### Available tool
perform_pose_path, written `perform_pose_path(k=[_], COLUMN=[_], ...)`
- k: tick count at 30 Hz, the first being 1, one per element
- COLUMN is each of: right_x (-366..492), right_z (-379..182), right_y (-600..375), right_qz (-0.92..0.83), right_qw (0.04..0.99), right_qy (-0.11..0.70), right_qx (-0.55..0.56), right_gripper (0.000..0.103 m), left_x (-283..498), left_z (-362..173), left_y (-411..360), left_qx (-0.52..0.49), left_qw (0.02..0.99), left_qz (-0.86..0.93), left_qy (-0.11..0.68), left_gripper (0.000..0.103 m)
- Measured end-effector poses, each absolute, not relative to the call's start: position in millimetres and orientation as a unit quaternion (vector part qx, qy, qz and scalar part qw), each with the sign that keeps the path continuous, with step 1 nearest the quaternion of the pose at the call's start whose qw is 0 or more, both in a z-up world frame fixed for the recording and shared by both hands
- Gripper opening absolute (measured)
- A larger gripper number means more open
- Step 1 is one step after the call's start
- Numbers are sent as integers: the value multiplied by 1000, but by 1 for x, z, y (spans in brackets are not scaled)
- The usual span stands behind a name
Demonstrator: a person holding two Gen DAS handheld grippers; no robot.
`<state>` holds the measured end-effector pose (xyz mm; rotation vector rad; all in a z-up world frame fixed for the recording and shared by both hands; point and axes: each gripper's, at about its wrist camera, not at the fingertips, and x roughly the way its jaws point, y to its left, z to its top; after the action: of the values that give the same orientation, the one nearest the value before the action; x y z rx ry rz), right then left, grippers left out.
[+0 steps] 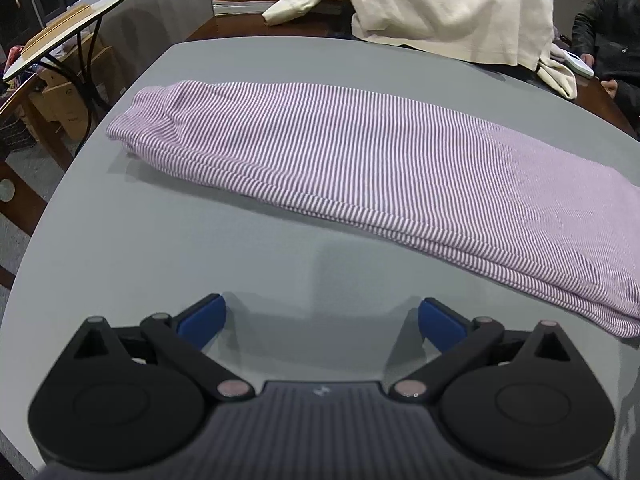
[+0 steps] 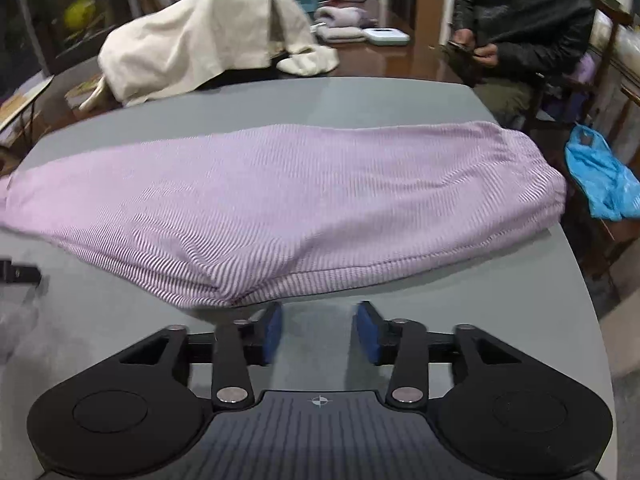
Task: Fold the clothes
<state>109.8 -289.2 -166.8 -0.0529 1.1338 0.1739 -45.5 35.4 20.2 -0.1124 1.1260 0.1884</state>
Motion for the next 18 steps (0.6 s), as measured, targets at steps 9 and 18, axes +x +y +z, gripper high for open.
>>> perform_pose_path(k=[9, 18], right_x=[24, -16], right_z=[-77, -26], right_y=[-286, -270], right_qz=[40, 3], right_qw=[838, 845], right_qy=[543, 534], right_qx=[-21, -4], right_gripper=[96, 103], left_x=[-48, -49], left_z=[19, 17], left_y=[35, 40], left_qx=[-48, -27], left_qw=[847, 859], left_qz=[86, 47], left_qy=[522, 509], left_gripper=[103, 103])
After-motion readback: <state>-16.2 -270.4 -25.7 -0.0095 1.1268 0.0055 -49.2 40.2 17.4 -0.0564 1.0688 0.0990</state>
